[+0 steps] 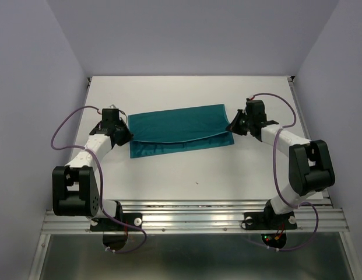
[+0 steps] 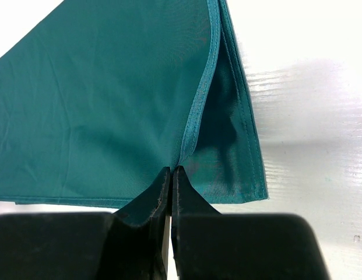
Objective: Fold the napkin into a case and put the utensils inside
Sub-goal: Fold and flatten the napkin at the center of the board.
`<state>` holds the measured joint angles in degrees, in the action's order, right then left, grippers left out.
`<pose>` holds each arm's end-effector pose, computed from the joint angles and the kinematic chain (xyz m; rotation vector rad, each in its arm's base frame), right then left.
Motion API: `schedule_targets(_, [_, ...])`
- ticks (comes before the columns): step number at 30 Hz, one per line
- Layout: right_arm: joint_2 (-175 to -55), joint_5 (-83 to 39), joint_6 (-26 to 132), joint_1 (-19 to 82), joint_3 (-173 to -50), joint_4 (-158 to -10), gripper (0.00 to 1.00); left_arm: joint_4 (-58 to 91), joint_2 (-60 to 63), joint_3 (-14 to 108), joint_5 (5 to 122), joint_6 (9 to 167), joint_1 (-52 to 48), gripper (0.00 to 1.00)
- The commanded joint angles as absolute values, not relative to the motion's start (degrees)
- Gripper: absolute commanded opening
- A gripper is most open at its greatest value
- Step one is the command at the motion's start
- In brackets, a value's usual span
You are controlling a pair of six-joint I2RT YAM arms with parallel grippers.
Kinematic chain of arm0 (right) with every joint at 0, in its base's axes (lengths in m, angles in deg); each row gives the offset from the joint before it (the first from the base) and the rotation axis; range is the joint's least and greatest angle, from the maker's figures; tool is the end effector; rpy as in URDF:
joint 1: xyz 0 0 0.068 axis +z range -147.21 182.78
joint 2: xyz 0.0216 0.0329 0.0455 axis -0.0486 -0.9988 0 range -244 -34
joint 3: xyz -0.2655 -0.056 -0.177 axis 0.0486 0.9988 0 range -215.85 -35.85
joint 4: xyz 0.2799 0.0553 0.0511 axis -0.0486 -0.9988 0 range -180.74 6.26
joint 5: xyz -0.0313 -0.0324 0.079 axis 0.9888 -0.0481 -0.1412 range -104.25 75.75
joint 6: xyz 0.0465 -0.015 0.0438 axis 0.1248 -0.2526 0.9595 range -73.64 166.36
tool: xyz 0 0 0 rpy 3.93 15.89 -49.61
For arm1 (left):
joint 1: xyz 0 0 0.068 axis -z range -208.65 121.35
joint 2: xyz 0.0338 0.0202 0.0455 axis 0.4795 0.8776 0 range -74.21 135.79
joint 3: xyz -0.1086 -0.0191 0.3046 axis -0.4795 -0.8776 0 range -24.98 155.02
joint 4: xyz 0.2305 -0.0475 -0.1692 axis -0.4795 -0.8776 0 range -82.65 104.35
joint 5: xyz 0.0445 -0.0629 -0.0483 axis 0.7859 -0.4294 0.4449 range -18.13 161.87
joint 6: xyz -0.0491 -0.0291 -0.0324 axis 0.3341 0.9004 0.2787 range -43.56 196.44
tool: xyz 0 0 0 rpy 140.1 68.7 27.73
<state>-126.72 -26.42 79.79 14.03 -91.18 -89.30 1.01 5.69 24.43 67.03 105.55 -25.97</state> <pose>0.3717 0.0850 0.2255 0.3503 2.3612 0.6295 0.3219 -0.0194 0.2503 -0.4985 2.3095 -0.3718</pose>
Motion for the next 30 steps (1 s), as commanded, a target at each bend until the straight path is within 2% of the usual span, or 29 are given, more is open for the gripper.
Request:
schedule_targets(1, [-124.6,-24.8,79.5,14.0,-89.6,-87.7,0.01,1.1,3.6,22.4,65.5,105.9,-25.6,0.00])
schedule_targets(4, [-124.8,-24.2,79.5,14.0,-88.4,-87.4,0.01,1.3,3.6,20.9,64.2,106.1,-25.6,0.00])
schedule_targets(6, [-124.8,-23.7,79.6,14.0,-88.2,-87.5,0.05,1.0,3.7,20.4,63.3,106.2,-25.6,0.23])
schedule_targets(7, [-124.7,-23.5,79.4,14.0,-88.2,-87.7,0.14,0.8,3.7,20.2,63.1,106.2,-25.6,0.36])
schedule_targets(8, [-124.6,-23.0,79.4,14.0,-88.4,-88.0,0.23,0.1,3.4,20.2,62.6,105.9,-25.5,0.59])
schedule_targets(10, [-124.2,-22.2,78.9,14.0,-88.8,-88.6,0.40,-0.8,3.0,21.0,63.0,105.5,-25.6,0.75])
schedule_targets(11, [-124.0,-21.7,78.6,14.0,-89.1,-88.9,0.45,-1.3,2.6,21.5,63.4,105.2,-25.6,0.79])
schedule_targets(16, [-124.1,-19.4,76.5,14.0,-90.8,-90.9,0.59,-4.1,1.5,25.3,66.6,104.0,-25.6,0.79])
schedule_targets(23, [-125.0,-16.5,75.8,14.0,-90.7,-93.7,0.61,-4.5,3.6,24.8,69.0,105.5,-25.6,0.70])
schedule_targets(30, [-128.3,-17.9,74.8,14.0,-90.8,-94.7,0.61,-6.0,6.0,22.2,74.4,109.0,-25.6,0.67])
